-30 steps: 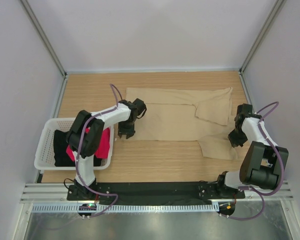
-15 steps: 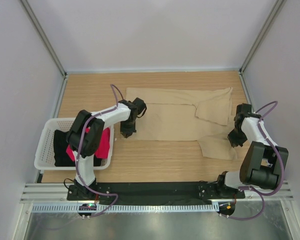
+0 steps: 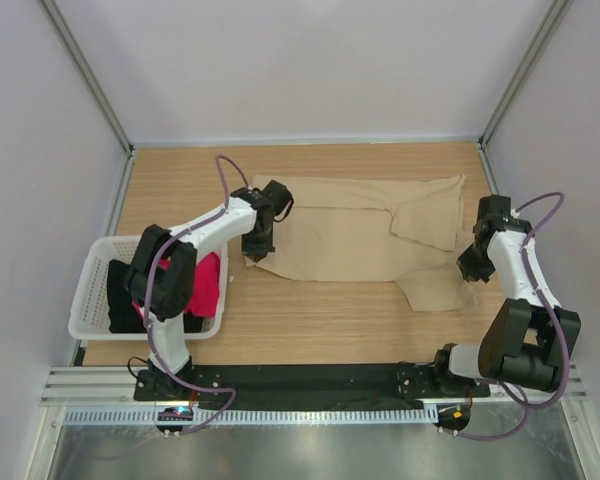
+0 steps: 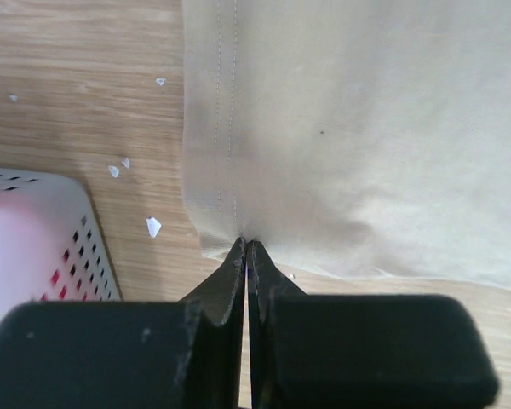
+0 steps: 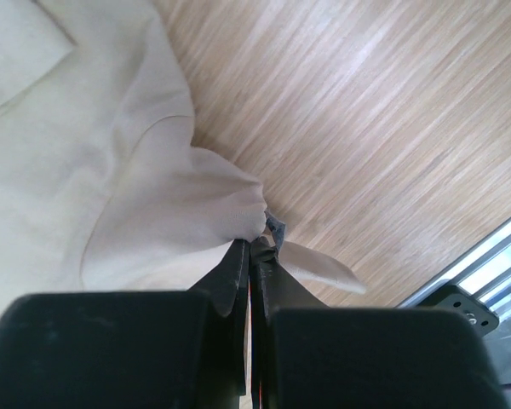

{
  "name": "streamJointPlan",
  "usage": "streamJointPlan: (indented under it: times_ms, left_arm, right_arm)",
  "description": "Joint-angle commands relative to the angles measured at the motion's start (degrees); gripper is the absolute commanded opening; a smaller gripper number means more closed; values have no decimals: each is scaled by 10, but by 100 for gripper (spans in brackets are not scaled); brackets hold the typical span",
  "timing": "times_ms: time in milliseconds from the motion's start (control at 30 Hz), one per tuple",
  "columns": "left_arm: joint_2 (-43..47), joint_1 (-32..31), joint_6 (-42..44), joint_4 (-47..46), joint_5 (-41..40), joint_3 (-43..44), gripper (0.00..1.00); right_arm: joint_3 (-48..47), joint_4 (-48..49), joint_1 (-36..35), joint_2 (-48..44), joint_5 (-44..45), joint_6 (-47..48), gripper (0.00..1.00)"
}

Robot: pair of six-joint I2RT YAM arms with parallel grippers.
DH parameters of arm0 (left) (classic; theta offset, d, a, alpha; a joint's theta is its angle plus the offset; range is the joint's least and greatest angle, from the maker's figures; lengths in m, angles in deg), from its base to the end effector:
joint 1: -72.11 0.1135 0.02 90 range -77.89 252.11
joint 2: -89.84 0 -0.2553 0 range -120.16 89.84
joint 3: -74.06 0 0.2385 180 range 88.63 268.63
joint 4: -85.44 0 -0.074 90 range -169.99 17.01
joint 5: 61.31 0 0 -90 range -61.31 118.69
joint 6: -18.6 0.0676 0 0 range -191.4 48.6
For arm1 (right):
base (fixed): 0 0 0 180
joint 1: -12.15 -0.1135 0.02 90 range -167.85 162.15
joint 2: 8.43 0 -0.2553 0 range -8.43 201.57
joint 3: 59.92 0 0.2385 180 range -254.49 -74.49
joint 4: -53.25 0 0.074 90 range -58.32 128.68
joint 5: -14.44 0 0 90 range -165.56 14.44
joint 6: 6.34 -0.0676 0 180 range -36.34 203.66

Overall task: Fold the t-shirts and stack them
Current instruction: Fold the tshirt

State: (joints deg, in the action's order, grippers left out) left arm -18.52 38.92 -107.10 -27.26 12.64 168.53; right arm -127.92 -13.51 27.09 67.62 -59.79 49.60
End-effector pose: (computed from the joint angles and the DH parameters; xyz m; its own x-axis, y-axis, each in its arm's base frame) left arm 0.3058 -0.1777 0.1612 -0.9579 -0.0435 -0.2838 -0.0841 0.9876 0.1325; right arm 0.2185 -0.0773 0.1937 -0.5950 0.7166 -0.3640 0.7848 0.6158 -0.0705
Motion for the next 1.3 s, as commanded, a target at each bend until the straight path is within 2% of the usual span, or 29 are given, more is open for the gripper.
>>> streamJointPlan:
  times_ms: [0, 133, 300, 600, 800, 1267]
  left_arm:
    - [37, 4, 23, 31, 1, 41, 0]
    - [30, 8, 41, 41, -13, 82, 0]
    - [10, 43, 49, 50, -3, 114, 0]
    - [-46, 103, 74, 64, 33, 207, 0]
    - [-105, 105, 78, 82, 59, 271, 0]
    - [-188, 118, 74, 119, 39, 416, 0]
  right_arm:
    - [-47, -20, -3, -29, -28, 10, 1]
    - [-81, -34, -3, -35, -36, 18, 1]
    - [-119, -28, -3, -23, -18, 23, 1]
    - [-194, 18, -3, 58, -64, 39, 1]
    - [-238, 43, -3, 121, -82, 44, 1]
    - [-332, 58, -3, 215, -98, 36, 1]
